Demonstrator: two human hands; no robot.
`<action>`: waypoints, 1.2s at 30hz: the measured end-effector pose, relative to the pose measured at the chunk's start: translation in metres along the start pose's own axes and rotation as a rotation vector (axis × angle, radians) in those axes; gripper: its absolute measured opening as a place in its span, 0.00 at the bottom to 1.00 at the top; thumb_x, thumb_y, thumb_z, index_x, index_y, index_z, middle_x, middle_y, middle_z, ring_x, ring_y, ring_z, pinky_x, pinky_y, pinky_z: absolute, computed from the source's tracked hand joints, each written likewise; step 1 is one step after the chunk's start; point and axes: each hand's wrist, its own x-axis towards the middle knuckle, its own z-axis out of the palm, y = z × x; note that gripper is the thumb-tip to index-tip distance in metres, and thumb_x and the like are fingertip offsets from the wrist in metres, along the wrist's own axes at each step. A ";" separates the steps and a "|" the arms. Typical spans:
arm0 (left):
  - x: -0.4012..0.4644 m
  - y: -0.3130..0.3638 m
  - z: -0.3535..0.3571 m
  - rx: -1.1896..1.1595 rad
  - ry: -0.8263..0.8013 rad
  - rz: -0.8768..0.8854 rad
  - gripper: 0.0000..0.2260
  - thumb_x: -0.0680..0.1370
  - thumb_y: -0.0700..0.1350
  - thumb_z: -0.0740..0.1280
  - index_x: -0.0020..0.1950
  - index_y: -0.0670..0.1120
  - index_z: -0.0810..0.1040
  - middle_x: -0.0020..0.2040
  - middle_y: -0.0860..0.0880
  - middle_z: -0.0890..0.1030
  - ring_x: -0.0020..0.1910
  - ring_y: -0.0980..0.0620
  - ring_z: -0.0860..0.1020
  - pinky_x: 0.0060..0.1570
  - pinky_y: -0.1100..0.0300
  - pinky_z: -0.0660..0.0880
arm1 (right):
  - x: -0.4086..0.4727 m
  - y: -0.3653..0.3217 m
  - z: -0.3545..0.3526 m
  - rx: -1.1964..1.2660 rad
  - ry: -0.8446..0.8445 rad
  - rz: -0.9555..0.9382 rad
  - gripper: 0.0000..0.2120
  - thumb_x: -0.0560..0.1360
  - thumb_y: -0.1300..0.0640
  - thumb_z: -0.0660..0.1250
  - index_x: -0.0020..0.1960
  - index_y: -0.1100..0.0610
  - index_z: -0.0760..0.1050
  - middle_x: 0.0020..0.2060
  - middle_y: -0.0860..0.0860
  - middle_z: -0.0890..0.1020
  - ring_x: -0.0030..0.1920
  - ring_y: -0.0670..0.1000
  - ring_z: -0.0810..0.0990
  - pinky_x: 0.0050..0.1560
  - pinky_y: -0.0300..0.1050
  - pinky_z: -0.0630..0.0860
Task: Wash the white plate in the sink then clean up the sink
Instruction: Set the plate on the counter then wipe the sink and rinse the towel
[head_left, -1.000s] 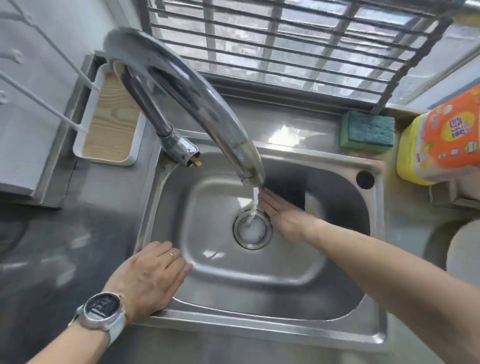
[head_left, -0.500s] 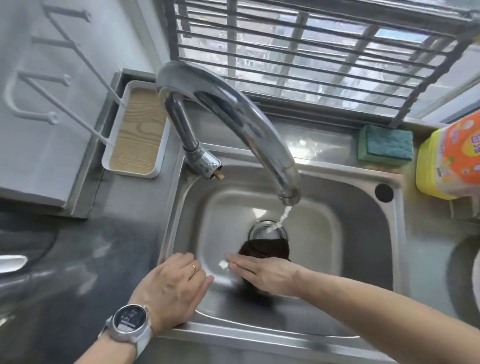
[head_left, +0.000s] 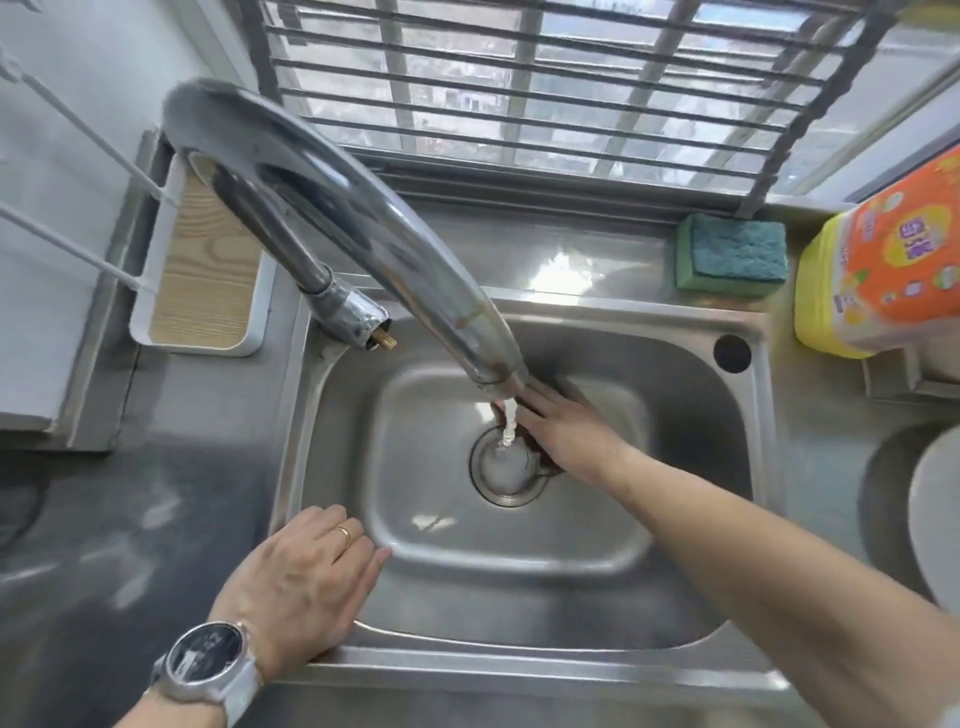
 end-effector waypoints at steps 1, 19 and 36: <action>0.000 0.000 0.000 -0.004 -0.003 -0.004 0.16 0.82 0.46 0.65 0.33 0.49 0.75 0.32 0.48 0.73 0.32 0.43 0.74 0.34 0.47 0.75 | -0.016 0.010 -0.006 -0.016 -0.036 0.046 0.29 0.75 0.53 0.69 0.74 0.53 0.67 0.76 0.55 0.68 0.76 0.58 0.66 0.69 0.62 0.70; 0.041 0.027 -0.015 -0.406 -0.154 -0.642 0.17 0.83 0.58 0.58 0.46 0.51 0.81 0.42 0.54 0.80 0.44 0.51 0.78 0.49 0.54 0.75 | 0.011 -0.095 -0.081 1.870 0.184 1.006 0.11 0.71 0.74 0.60 0.45 0.64 0.78 0.31 0.55 0.82 0.31 0.54 0.80 0.27 0.35 0.73; 0.125 0.051 -0.001 -0.894 -0.282 -1.268 0.09 0.79 0.53 0.71 0.55 0.52 0.85 0.50 0.53 0.86 0.53 0.53 0.83 0.51 0.65 0.71 | -0.049 -0.056 -0.128 1.386 0.055 0.923 0.14 0.71 0.71 0.61 0.46 0.58 0.83 0.25 0.52 0.82 0.20 0.48 0.75 0.21 0.33 0.66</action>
